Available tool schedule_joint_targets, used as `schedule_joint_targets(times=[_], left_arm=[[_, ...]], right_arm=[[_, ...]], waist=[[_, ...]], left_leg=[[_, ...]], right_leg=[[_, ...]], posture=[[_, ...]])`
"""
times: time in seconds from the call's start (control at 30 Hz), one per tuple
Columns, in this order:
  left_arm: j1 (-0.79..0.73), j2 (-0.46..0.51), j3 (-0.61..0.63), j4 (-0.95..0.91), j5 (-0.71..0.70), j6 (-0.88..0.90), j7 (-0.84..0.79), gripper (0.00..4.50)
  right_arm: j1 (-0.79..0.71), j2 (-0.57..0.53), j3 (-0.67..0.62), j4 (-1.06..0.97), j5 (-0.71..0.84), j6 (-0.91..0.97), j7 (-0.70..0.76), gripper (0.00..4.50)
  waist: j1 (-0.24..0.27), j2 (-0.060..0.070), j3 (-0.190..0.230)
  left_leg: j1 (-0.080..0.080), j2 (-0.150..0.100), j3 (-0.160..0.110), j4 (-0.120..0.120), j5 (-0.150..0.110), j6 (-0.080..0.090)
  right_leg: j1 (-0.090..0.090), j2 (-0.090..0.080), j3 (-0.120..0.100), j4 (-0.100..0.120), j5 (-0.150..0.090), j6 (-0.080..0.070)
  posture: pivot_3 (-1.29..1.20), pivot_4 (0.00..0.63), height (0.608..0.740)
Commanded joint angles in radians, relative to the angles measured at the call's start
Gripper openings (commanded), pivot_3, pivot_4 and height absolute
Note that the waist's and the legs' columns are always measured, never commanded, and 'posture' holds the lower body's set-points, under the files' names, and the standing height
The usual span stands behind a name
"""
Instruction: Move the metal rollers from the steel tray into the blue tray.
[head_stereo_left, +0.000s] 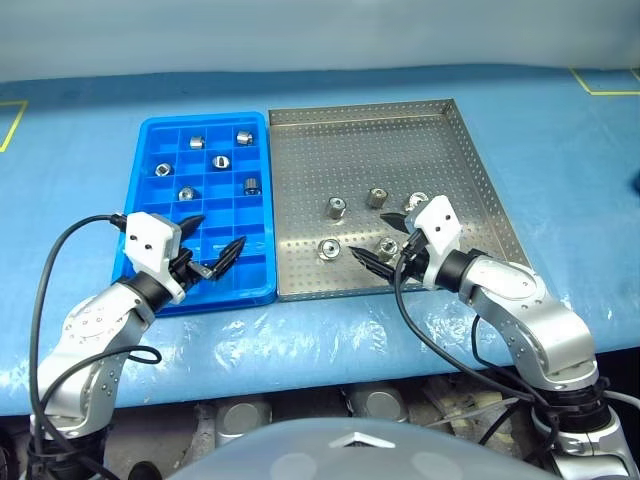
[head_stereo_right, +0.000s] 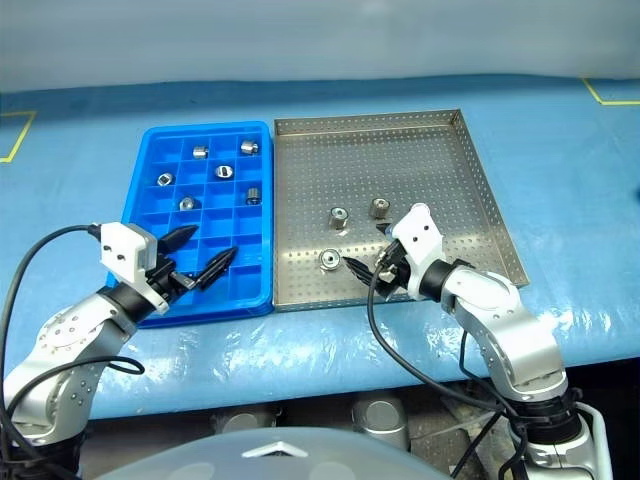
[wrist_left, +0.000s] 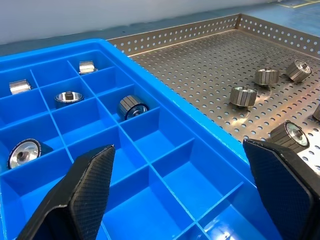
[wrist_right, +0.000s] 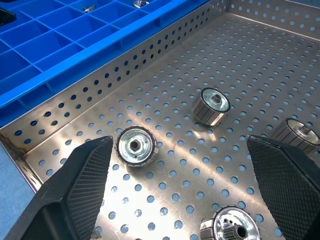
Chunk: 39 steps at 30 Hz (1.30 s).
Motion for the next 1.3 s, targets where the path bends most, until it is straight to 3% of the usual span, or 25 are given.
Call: schedule_joint_targets(times=[0.03, 0.53, 0.67, 0.8, 0.93, 1.07, 1.3], left_arm=[[-0.003, 0.012, 0.001, -0.023, 0.003, -0.010, -0.006, 4.47], [0.008, 0.007, 0.000, -0.028, 0.000, -0.009, 0.001, 4.47], [-0.051, 0.010, -0.004, -0.022, -0.019, 0.001, -0.005, 4.47], [-0.285, 0.043, -0.088, 0.055, -0.017, 0.084, -0.026, 4.47], [-0.558, 0.057, -0.263, 0.235, 0.053, 0.098, -0.129, 4.47], [-0.814, -0.006, -0.430, 0.550, 0.151, 0.037, -0.250, 4.47], [-1.050, -0.172, -0.511, 1.038, 0.279, -0.081, -0.311, 4.47]], right_arm=[[0.001, -0.003, -0.008, -0.023, -0.003, -0.024, 0.002, 4.50], [0.007, -0.001, -0.003, -0.021, -0.007, -0.025, 0.005, 4.50], [-0.002, 0.000, -0.001, -0.018, -0.008, -0.024, 0.003, 4.50], [-0.005, 0.007, -0.001, -0.020, -0.009, -0.027, -0.005, 4.50], [0.004, 0.019, 0.006, -0.025, -0.013, -0.033, -0.016, 4.50], [0.019, 0.052, 0.003, -0.028, -0.031, -0.058, -0.051, 4.50], [0.070, 0.080, 0.001, -0.069, -0.048, -0.068, -0.093, 4.50]], waist=[[0.000, 0.000, 0.000], [-0.001, 0.000, 0.000], [0.001, 0.000, 0.000], [0.014, 0.000, 0.000], [0.010, 0.000, 0.000], [-0.003, 0.001, 0.000], [-0.040, 0.002, 0.000]], left_leg=[[0.000, 0.000, 0.000, 0.000, 0.000, 0.000], [0.000, 0.000, 0.000, 0.000, 0.000, 0.000], [0.000, 0.000, 0.000, 0.000, 0.000, 0.000], [0.000, 0.000, -0.002, 0.001, 0.000, 0.000], [0.000, -0.001, -0.002, 0.002, 0.000, 0.000], [-0.001, -0.001, -0.002, 0.001, 0.000, 0.000], [-0.005, -0.001, -0.002, 0.001, -0.005, 0.009]], right_leg=[[0.000, 0.000, 0.000, 0.000, 0.000, 0.000], [0.000, 0.000, 0.000, 0.000, 0.000, 0.000], [0.000, 0.000, 0.000, 0.000, 0.000, 0.000], [0.001, 0.000, -0.001, 0.000, 0.001, 0.001], [0.001, 0.000, -0.001, -0.001, 0.001, 0.002], [0.001, 0.000, -0.002, -0.003, 0.001, 0.002], [0.001, 0.000, -0.001, -0.009, 0.004, -0.003]], posture=[[-0.05, 0.150, 0.740], [-0.04, 0.150, 0.740], [-0.04, 0.150, 0.740], [-0.05, 0.150, 0.740], [-0.07, 0.150, 0.740], [-0.10, 0.150, 0.740], [-0.16, 0.150, 0.740]])
